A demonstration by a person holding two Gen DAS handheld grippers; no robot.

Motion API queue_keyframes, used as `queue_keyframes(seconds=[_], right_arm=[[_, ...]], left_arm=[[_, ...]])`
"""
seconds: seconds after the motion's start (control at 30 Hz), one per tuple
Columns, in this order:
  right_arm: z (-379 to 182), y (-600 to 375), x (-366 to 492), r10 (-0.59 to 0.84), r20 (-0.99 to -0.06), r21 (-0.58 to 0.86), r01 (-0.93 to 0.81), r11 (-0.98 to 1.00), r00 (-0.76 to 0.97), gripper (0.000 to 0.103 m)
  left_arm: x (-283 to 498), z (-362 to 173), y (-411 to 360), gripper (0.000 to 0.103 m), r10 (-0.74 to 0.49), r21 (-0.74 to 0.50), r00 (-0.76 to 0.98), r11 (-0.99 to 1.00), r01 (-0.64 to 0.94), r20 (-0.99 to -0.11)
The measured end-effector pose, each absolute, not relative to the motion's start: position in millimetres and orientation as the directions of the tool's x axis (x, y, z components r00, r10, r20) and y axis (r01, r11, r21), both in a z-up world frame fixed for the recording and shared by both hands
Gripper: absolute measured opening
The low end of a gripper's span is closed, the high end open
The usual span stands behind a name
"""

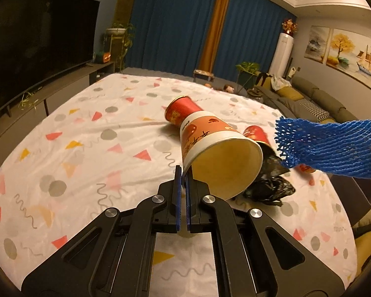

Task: Collect trash
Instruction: 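Grasp the blue foam net with the right gripper while the left grasps another white paper cup, then carry the white cup and blue net with both grippers over the grey bin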

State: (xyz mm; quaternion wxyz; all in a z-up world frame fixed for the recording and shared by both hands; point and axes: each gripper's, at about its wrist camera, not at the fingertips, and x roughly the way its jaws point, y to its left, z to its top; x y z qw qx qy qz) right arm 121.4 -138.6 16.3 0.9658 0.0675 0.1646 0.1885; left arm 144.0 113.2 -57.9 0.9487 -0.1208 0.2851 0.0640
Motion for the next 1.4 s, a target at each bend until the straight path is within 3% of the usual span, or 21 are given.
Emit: queue_keyframes(seconds=[1.4], right_arm=[[24.3,-283.5,100.0,0.147,-0.242,0.231,-0.091,0.969,0.959,0.004]], left_arm=[[174.9,-10.8,-94.2,0.002,-0.196,-0.074,0.861,0.98,0.183,-0.469]])
